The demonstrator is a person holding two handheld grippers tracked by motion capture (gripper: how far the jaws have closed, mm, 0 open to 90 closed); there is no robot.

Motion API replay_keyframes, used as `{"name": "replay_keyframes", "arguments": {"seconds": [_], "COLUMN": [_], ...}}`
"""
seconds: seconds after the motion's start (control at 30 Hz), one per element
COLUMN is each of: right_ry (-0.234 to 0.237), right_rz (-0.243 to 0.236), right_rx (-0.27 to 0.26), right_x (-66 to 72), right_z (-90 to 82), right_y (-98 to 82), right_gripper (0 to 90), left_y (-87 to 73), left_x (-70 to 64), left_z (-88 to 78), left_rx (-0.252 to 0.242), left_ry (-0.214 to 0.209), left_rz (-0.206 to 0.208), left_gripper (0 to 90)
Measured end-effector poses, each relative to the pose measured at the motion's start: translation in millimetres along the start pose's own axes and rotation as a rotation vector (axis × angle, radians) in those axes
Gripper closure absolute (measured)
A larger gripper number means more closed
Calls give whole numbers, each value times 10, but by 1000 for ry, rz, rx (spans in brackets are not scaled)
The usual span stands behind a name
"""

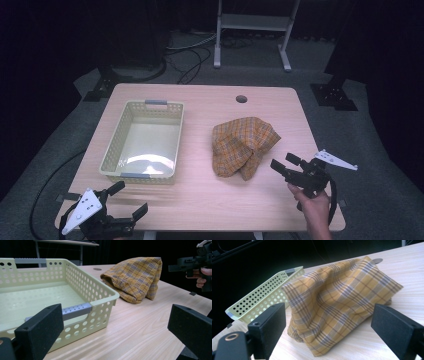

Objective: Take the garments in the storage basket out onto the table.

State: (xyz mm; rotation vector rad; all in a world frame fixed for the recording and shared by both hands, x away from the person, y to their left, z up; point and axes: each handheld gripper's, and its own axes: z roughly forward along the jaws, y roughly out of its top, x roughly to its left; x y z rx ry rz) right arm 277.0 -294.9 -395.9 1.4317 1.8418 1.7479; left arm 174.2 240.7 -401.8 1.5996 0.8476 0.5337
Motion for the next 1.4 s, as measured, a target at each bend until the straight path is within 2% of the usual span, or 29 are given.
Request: {"name": "replay_keyframes", "arguments": {"seconds": [0.6, 1.17, 1.4], "right_ry": [-64, -130, -144], "right_rz": [11, 41, 49], "right_rx": [9, 19, 16], "right_x": [-156, -310, -325], "right_z": [-239, -465, -543], "right_y": [-74, -201, -237], "right_gripper": [124, 124, 124], "left_y": [1, 2, 7], "left_x": [-7, -5, -4], "left_z": [6, 12, 13], "left_rx": [0, 4, 2], "left_ry": [0, -2, -2], "left_rz": [2, 3, 3], "left_gripper": [2, 2, 2]}}
